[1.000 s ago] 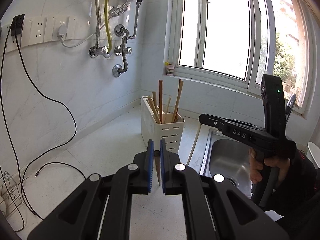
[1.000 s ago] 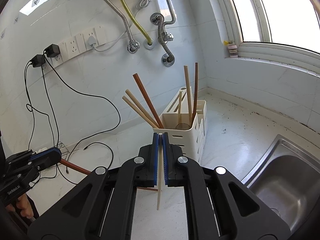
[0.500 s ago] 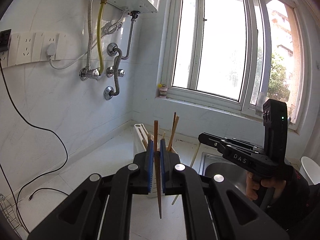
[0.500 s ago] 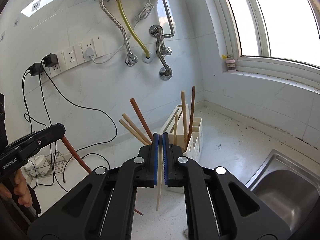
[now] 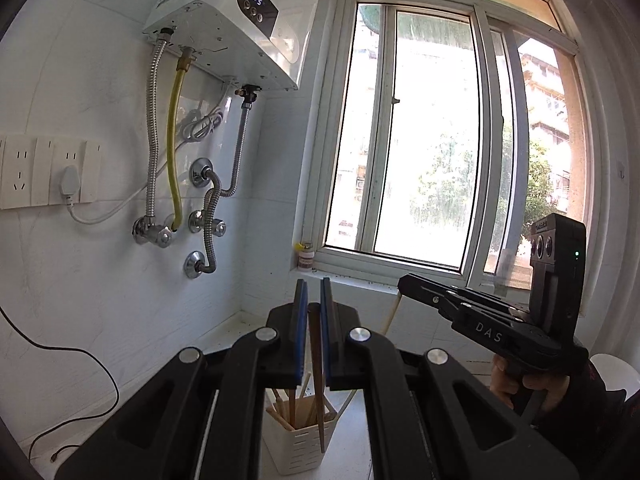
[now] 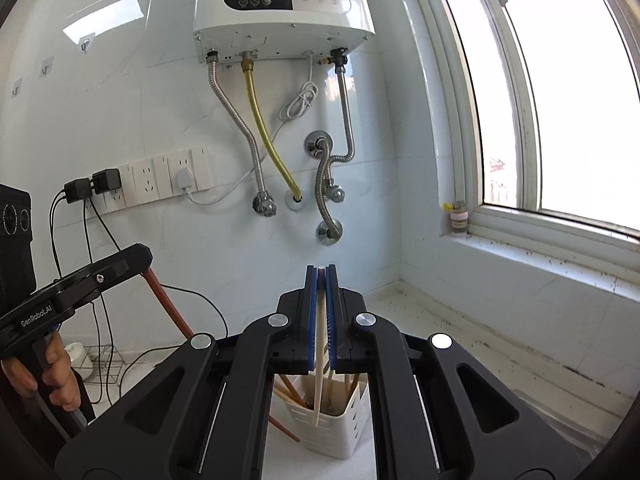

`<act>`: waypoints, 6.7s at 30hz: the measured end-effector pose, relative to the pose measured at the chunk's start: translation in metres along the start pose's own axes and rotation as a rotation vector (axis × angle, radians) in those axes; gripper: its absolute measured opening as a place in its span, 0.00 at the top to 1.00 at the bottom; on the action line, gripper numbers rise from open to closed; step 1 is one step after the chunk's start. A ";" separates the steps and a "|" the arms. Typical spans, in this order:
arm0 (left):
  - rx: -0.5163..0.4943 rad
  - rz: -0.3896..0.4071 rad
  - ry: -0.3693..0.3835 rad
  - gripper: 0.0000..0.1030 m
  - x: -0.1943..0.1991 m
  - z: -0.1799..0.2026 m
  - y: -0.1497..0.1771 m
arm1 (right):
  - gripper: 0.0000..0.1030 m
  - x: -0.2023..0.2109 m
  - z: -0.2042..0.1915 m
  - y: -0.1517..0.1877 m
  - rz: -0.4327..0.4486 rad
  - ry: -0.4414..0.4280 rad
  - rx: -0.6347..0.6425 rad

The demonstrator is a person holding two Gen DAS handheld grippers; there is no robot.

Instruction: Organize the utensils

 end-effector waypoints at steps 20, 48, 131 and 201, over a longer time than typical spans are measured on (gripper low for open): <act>-0.023 0.083 -0.067 0.94 -0.053 0.009 -0.036 | 0.96 -0.036 0.014 -0.014 -0.009 0.039 0.047; -0.105 -0.163 -0.072 0.94 -0.098 0.009 0.062 | 0.96 -0.077 0.018 0.077 -0.242 -0.030 0.029; -0.043 -0.332 -0.081 0.05 0.009 0.007 0.162 | 0.08 0.063 0.009 0.153 -0.278 0.036 -0.070; -0.077 -0.357 -0.107 0.05 0.000 0.004 0.169 | 0.08 0.055 0.008 0.163 -0.310 0.044 -0.060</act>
Point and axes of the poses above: each gripper's, at about its wrist camera, not at the fingertips, and x roughly against the way its jaws point, z to its right, y to its underside, the point moved 8 cm from there along -x, roughly the way its jaws point, and after that the axes turned 13 degrees about -y, right-handed, at the moved point
